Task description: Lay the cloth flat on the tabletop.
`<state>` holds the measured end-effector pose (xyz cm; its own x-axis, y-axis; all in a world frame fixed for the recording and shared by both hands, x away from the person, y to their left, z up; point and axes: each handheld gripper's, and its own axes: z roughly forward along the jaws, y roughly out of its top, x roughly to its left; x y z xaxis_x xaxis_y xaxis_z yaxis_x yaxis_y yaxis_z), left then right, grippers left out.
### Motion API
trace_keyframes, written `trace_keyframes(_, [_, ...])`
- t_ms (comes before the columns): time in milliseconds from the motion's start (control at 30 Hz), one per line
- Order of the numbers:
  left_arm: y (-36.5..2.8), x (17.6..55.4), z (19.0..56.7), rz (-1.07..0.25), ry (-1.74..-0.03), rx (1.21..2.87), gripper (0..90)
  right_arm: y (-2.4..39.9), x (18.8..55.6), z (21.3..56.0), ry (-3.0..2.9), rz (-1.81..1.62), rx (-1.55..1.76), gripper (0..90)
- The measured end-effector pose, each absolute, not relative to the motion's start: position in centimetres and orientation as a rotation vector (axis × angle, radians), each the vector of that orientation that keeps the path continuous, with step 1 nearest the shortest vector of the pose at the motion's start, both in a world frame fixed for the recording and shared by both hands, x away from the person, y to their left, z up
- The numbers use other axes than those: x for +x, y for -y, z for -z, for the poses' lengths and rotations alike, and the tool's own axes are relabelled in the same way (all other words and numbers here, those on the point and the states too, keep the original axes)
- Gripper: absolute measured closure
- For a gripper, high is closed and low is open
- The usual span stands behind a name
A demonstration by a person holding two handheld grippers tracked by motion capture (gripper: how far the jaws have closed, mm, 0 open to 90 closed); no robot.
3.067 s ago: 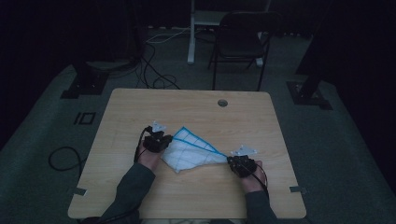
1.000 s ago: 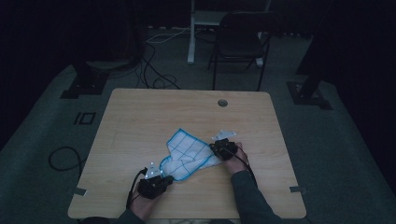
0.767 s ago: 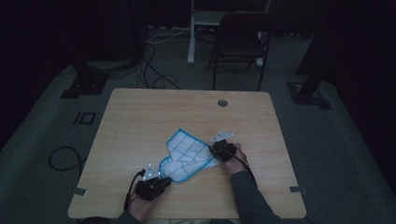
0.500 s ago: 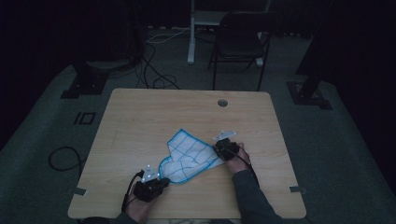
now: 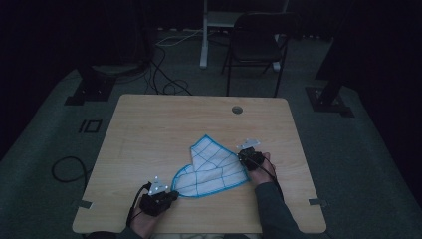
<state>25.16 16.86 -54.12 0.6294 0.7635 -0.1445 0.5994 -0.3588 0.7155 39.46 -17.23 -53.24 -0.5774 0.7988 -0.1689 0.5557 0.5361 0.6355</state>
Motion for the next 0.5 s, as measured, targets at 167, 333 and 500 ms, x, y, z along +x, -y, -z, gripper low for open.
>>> trace_keyframes(167, [-16.8, 25.0, 54.1, -0.263, -1.062, 2.084, 86.4, 18.3, 38.6, 53.3, -2.319, -0.741, 1.138, 90.0])
trace_keyframes(333, [-16.8, 25.5, 53.2, -0.277, -1.041, 2.05, 85.4, 18.4, 38.4, 53.2, -2.331, -0.757, 1.135, 90.0])
trace_keyframes(500, [-16.8, 27.2, 51.5, -0.322, -1.029, 2.019, 84.0, 18.2, 38.4, 52.9, -2.327, -0.795, 1.117, 90.0])
